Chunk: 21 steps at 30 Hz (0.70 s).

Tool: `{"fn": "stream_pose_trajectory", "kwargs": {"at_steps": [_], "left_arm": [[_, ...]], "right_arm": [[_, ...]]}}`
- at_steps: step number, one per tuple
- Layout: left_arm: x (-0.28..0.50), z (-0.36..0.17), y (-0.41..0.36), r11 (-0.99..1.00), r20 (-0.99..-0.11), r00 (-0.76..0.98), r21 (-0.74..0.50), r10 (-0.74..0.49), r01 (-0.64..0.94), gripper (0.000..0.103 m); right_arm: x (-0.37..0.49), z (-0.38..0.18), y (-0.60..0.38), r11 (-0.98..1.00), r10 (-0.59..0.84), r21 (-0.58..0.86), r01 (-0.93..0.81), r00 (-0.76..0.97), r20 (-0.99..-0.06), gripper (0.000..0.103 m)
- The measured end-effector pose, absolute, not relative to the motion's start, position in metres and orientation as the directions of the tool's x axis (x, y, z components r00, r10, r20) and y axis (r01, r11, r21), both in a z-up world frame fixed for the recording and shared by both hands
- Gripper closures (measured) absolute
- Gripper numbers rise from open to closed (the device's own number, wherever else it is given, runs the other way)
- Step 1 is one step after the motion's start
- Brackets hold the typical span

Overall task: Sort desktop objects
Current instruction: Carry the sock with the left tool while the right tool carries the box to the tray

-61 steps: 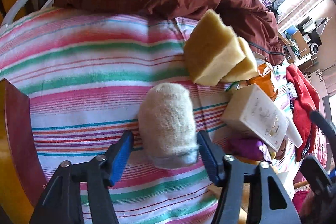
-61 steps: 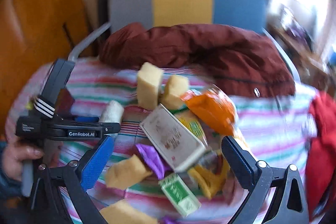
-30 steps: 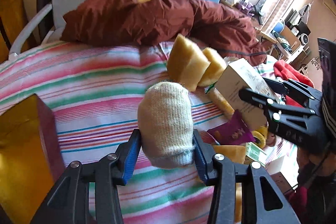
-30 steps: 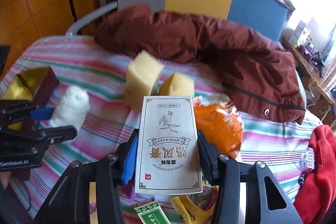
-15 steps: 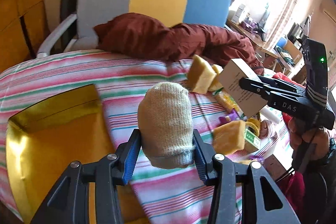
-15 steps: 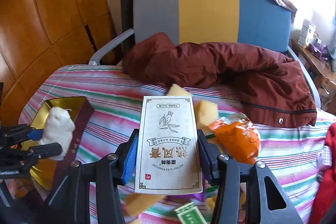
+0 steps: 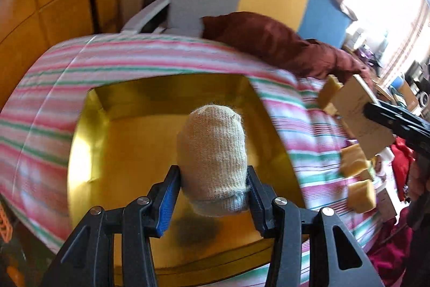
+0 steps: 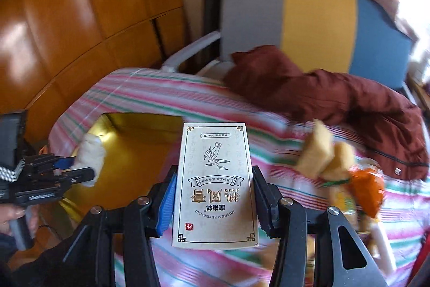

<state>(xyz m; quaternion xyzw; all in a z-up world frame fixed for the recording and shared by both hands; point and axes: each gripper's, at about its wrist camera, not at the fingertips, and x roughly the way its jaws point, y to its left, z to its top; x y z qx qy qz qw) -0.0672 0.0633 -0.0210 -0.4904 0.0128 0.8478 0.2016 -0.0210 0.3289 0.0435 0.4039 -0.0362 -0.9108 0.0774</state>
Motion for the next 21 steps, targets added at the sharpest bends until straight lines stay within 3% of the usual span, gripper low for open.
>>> {"fn": "stream_pose_trajectory", "kwargs": {"at_steps": [11, 21], "left_arm": [[-0.102, -0.053, 0.009, -0.948, -0.861, -0.433, -0.155, 0.268, -0.279, 0.055], [-0.161, -0.064, -0.005, -0.966, -0.861, -0.459, -0.124, 0.219, -0.229, 0.054]], "right_arm": [[-0.05, 0.01, 0.19, -0.953, -0.282, 0.17, 0.252, -0.528, -0.801, 0.051], [-0.106, -0.025, 0.159, -0.963, -0.263, 0.209, 0.167, -0.433, -0.863, 0.051]]}}
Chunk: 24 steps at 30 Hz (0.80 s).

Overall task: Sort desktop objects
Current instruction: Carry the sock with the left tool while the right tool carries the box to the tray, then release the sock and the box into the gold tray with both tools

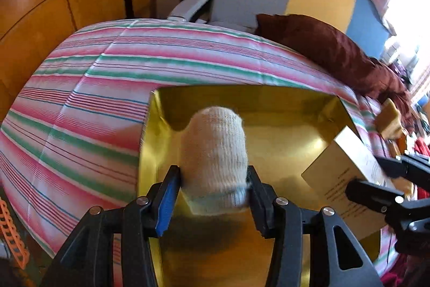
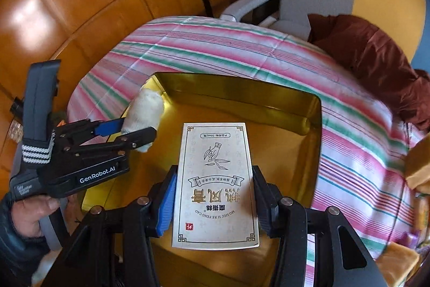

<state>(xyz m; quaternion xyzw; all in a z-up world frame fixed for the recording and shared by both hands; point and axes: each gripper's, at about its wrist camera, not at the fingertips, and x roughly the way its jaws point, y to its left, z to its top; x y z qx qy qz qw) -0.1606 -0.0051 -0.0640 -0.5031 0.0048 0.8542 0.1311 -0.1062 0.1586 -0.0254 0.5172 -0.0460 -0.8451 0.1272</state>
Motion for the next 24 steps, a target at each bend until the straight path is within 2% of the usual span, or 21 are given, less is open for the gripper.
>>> {"fn": "stream_pose_trajectory", "kwargs": {"at_steps": [2, 5, 8, 11, 18, 20, 22, 24], "left_arm": [[-0.165, -0.061, -0.01, -0.972, -0.85, -0.487, -0.113, 0.203, -0.207, 0.053], [-0.17, -0.056, -0.018, -0.977, -0.839, -0.509, -0.119, 0.193, -0.175, 0.043], [-0.165, -0.05, -0.025, -0.982, -0.828, -0.531, -0.123, 0.182, -0.145, 0.043], [-0.15, -0.045, -0.032, -0.979, -0.812, -0.548, -0.148, 0.201, -0.14, 0.043], [-0.11, -0.043, -0.042, -0.976, -0.796, -0.564, -0.177, 0.218, -0.128, 0.045], [-0.098, -0.043, -0.046, -0.977, -0.794, -0.57, -0.184, 0.213, -0.109, 0.045], [-0.088, -0.043, -0.048, -0.977, -0.792, -0.572, -0.188, 0.211, -0.1, 0.045], [-0.08, -0.041, -0.05, -0.979, -0.791, -0.578, -0.183, 0.202, -0.091, 0.045]], "right_arm": [[-0.121, -0.031, 0.156, -0.966, -0.257, 0.22, 0.134, -0.429, -0.866, 0.052], [-0.142, -0.035, 0.152, -0.967, -0.251, 0.248, 0.066, -0.447, -0.859, 0.051], [-0.153, -0.036, 0.153, -0.951, -0.291, 0.308, 0.039, -0.458, -0.84, 0.048], [-0.151, -0.037, 0.152, -0.939, -0.319, 0.341, 0.037, -0.458, -0.83, 0.038], [-0.13, -0.048, 0.147, -0.933, -0.353, 0.349, 0.09, -0.418, -0.837, 0.037], [-0.133, -0.052, 0.146, -0.931, -0.356, 0.353, 0.087, -0.417, -0.836, 0.033], [-0.141, -0.059, 0.142, -0.92, -0.384, 0.383, 0.086, -0.396, -0.834, 0.021], [-0.15, -0.066, 0.135, -0.89, -0.449, 0.445, 0.098, -0.36, -0.818, 0.02]]}}
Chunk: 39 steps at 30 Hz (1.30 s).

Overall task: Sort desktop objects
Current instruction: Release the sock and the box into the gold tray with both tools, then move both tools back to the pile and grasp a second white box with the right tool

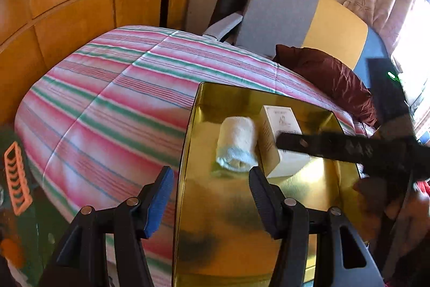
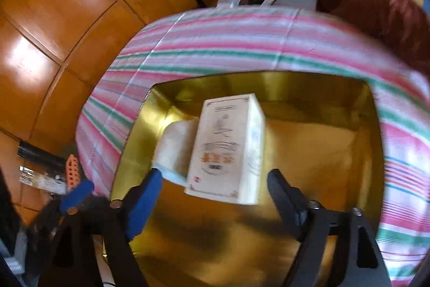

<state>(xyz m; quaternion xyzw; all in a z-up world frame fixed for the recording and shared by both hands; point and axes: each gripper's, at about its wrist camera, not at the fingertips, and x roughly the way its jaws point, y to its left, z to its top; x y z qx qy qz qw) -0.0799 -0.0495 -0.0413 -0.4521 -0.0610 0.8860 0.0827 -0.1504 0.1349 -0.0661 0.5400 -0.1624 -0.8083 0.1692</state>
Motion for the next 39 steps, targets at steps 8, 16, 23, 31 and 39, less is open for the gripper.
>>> {"fn": "stream_pose_trajectory", "kwargs": {"at_steps": [8, 16, 23, 31, 39], "left_arm": [[-0.057, -0.027, -0.044, -0.979, -0.771, -0.605, -0.179, 0.199, -0.094, 0.044], [-0.039, -0.022, -0.02, -0.982, -0.768, -0.612, -0.126, 0.186, -0.139, 0.045], [-0.025, -0.022, -0.006, -0.976, -0.766, -0.608, -0.13, 0.209, -0.172, 0.045], [-0.013, -0.023, 0.016, -0.957, -0.765, -0.582, -0.157, 0.275, -0.245, 0.044], [-0.004, -0.026, 0.044, -0.919, -0.761, -0.541, -0.189, 0.359, -0.345, 0.043]], "right_arm": [[-0.125, -0.041, 0.123, -0.898, -0.439, 0.371, 0.235, -0.426, -0.791, 0.019], [-0.072, -0.031, 0.149, -0.953, -0.287, 0.186, 0.241, -0.511, -0.81, 0.015], [-0.029, -0.022, 0.169, -0.974, -0.199, 0.095, 0.206, -0.577, -0.792, 0.014], [0.01, -0.014, 0.195, -0.988, -0.113, 0.023, 0.151, -0.623, -0.774, 0.011], [0.036, -0.011, 0.25, -0.999, -0.009, -0.017, 0.036, -0.618, -0.786, 0.011]]}}
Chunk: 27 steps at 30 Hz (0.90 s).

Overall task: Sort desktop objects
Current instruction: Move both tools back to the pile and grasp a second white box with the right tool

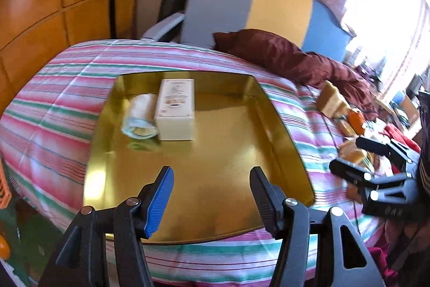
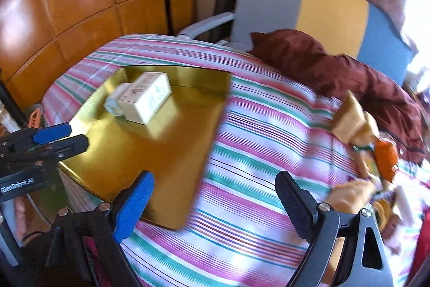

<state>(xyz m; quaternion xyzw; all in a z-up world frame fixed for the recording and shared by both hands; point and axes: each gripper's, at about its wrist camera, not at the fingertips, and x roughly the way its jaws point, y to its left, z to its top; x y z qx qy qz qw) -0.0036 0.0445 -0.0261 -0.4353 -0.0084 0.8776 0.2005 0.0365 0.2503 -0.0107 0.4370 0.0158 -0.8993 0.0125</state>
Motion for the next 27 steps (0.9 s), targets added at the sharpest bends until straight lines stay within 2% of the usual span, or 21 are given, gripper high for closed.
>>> {"fn": "stream_pose_trajectory", "kwargs": {"at_steps": [15, 27], "left_arm": [[0.015, -0.025, 0.111, -0.842, -0.773, -0.485, -0.115, 0.409, -0.527, 0.044], [0.029, -0.024, 0.179, -0.72, -0.783, -0.386, -0.111, 0.488, -0.685, 0.044]], "right_arm": [[0.076, 0.005, 0.383, -0.957, 0.171, 0.001, -0.291, -0.567, -0.806, 0.011], [0.134, 0.024, 0.491, -0.883, 0.199, 0.064, -0.465, -0.494, -0.846, 0.01]]}}
